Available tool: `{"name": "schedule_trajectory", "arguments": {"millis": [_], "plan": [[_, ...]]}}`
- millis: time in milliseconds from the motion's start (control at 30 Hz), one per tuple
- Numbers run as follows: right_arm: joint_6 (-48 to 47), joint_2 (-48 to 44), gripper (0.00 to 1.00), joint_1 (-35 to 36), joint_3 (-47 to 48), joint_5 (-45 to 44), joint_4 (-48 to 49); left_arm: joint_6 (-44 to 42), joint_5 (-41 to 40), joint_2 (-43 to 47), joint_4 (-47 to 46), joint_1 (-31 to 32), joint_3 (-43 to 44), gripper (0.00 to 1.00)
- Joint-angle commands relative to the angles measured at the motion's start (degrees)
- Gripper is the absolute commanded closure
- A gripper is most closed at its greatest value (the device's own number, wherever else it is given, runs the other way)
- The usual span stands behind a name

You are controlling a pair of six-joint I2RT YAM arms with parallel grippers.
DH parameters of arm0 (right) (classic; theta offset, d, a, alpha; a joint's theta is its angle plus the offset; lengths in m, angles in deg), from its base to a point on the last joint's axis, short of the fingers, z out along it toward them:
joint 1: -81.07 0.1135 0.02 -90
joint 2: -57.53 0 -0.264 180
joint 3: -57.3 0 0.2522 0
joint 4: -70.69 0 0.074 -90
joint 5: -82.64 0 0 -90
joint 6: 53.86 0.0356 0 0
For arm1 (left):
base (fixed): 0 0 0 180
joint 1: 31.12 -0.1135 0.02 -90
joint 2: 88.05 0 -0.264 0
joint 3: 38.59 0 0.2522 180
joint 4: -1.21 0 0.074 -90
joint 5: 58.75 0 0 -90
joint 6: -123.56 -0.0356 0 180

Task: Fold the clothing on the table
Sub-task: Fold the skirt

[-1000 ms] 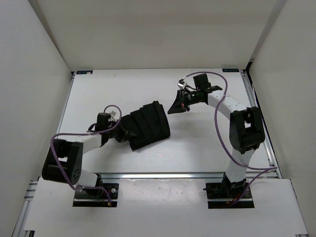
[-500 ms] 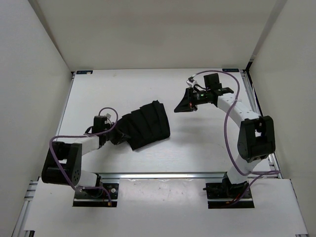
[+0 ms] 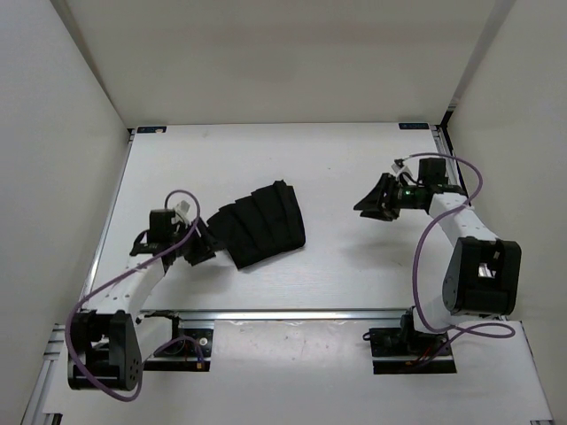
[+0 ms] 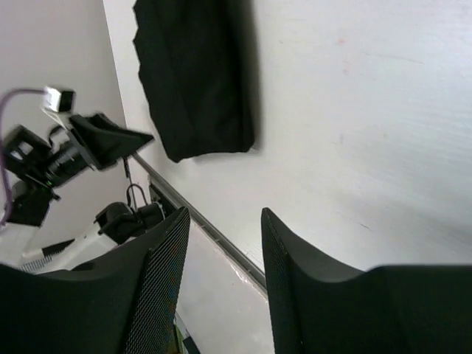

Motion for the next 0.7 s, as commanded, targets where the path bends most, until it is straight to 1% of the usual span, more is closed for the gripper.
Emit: {"name": "schedule_trajectory", "arguments": {"millis": [0, 67, 100, 133, 200, 300, 333, 433, 567, 667], "plan": [[-1.7, -4.4, 0.51, -2.4, -4.5, -0.9, 2.1, -5.6, -1.8, 6.5, 10.9, -1.3, -6.8, 0.43], [-1.1, -6.0, 0.52, -3.3, -7.0, 0.5, 3.5, -5.1, -1.8, 9.2, 11.9, -1.8, -7.4, 0.45], [-1.4, -7.0, 0.51, -3.9, -7.7, 1.0, 3.4, -5.6, -1.8, 10.9, 12.5, -4.1, -7.2, 0.46], [-1.6, -7.6, 0.51, -3.5, -7.7, 0.4, 3.5, -5.5, -2.2, 11.4, 13.1, -4.4, -6.3, 0.46], [-3.8, -7.4, 0.51, -3.9, -7.6, -0.9, 1.5, -5.5, -1.8, 11.7, 12.9, -5.2, -5.8, 0.47], [-6.5, -6.2, 0.50, -3.5, -6.9, -0.7, -1.5, -4.8, -1.4, 13.1, 12.8, -5.8, -7.5, 0.48], [-6.9, -6.3, 0.50, -3.4, -7.0, -0.8, -0.9, -4.2, -0.9, 13.9, 12.6, -6.3, -7.6, 0.48], [-7.1, -7.3, 0.49, -3.3, -8.1, -1.3, -0.5, -3.4, -0.4, 15.3, 12.6, -6.5, -8.9, 0.50], [-8.4, -7.7, 0.49, -3.0, -9.6, -0.6, -0.5, -2.2, -0.4, 17.8, 12.5, -5.7, -9.8, 0.58], [-9.1, -6.9, 0.48, -1.8, -9.9, -0.8, -0.8, -2.0, -1.7, 20.9, 13.4, -5.7, -10.5, 0.57]]}}
